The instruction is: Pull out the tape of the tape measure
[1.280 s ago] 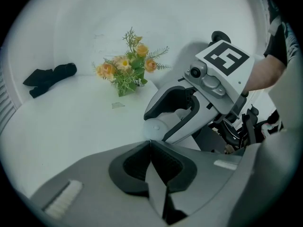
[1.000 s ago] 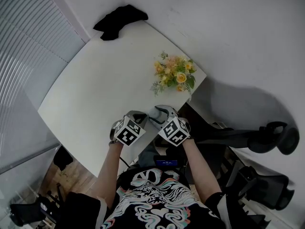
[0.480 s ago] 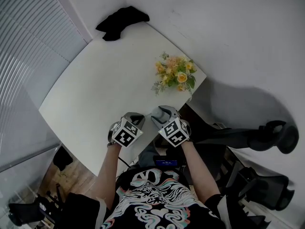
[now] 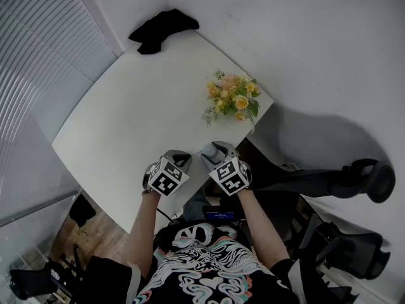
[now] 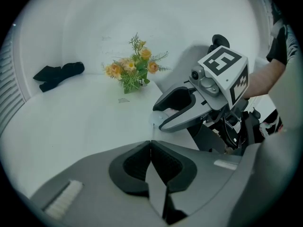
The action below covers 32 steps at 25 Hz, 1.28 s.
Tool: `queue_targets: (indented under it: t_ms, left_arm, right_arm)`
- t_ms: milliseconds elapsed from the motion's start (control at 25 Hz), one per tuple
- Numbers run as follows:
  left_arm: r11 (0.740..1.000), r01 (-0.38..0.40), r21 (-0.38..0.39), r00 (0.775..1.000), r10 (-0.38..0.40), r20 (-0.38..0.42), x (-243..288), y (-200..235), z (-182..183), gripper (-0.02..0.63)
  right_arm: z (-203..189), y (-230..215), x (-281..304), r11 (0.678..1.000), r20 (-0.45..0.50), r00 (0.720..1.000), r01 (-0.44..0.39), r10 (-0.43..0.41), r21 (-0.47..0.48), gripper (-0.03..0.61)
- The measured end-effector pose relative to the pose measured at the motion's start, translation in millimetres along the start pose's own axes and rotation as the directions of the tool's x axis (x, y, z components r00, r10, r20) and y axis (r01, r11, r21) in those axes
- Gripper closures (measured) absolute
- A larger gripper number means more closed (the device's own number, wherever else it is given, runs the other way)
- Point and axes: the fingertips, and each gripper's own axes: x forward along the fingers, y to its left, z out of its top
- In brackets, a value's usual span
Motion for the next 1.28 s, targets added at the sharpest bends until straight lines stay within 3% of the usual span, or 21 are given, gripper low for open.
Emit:
queue_targets:
  t_ms: [600, 1280]
  left_arm:
    - [0.997, -0.058, -0.051, 0.998, 0.056, -0.026, -18.1, 8.6, -31.2, 0.609]
    - [0.991, -0.103, -0.088, 0.995, 0.101, -0.027, -35.9, 9.5, -52.5, 0.609]
  right_arm:
    - [-4.5, -2.5, 3.2, 0.995, 0.020, 1.000, -0.006, 0.004, 0.097, 0.359]
    - [-3.3, -4.3, 4.9, 0.994, 0.026, 1.000, 0.009, -0.012, 0.110, 0.359]
